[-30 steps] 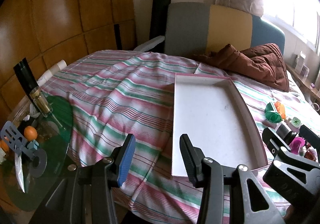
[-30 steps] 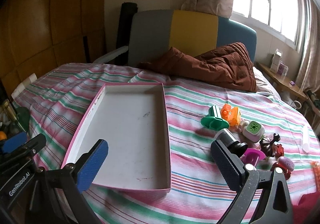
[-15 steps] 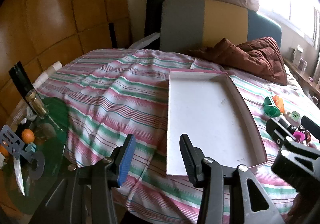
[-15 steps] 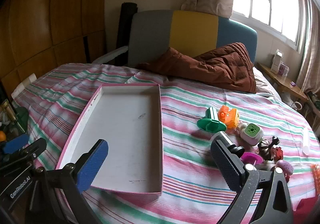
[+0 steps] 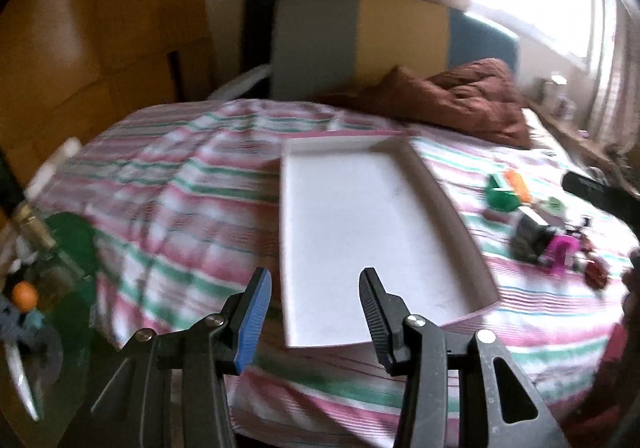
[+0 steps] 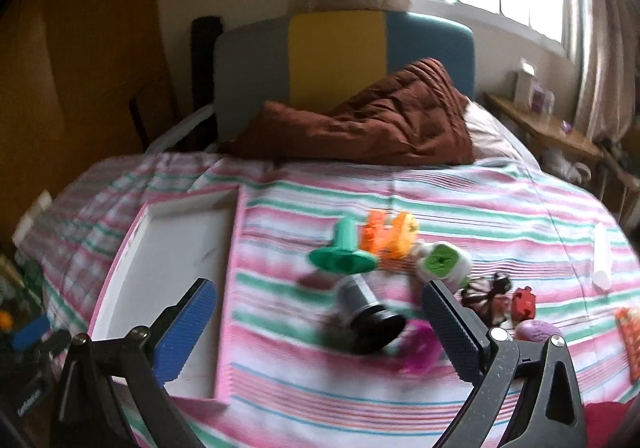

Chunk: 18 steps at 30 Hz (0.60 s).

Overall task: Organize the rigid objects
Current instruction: 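Move both tools toward the toy cluster beside the white tray, then grasp the black-grey cup with the left tool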

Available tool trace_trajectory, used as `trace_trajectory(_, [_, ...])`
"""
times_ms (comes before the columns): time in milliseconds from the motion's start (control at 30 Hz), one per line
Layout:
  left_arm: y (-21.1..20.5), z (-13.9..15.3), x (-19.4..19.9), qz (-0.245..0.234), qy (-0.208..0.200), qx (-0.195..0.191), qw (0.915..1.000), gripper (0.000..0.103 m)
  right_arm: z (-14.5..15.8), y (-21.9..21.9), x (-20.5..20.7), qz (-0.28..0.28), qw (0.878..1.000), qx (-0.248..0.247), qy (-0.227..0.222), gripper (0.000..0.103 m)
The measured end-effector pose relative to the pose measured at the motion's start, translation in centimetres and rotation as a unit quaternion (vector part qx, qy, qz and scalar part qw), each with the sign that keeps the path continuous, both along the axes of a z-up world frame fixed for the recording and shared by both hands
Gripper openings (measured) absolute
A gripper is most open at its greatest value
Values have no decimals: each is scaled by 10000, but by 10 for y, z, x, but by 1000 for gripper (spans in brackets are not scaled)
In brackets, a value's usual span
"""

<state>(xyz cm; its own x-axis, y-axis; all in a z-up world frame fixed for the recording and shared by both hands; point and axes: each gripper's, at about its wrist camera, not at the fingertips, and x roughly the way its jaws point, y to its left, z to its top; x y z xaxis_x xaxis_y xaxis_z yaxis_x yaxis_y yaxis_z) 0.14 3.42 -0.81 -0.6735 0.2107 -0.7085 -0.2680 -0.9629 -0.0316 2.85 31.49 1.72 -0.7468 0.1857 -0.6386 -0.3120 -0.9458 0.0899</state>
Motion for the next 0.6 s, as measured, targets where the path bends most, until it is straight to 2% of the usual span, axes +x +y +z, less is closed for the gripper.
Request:
trace_trajectory(67, [3,1,1,-256,-99,208,9994,46,5,25,3,-176,9997,-191,20,103])
trace_trajectory(167, [13,1,0,-460,-321,314,9979,46,15,53,10,-388,9986,-322,127,103])
trace_trajectory(267, [21,-1,-1,-620,-459,329,9965,46,28,73,20,-313,9992,-88,215,103])
trace_trajectory(400, [35,2,2,-813,-290,223,9960,46,46,106,39,-422,9981,234,374,103])
trace_trajectory(533, [56,7,2,-1221,-423,444,9906,48,39,140,43,-822,9954,-78,490,103])
trace_trajectory(600, [71,9,2,-1457,-450,370,9876,50,27,152,41,-967,9940,-233,455,103])
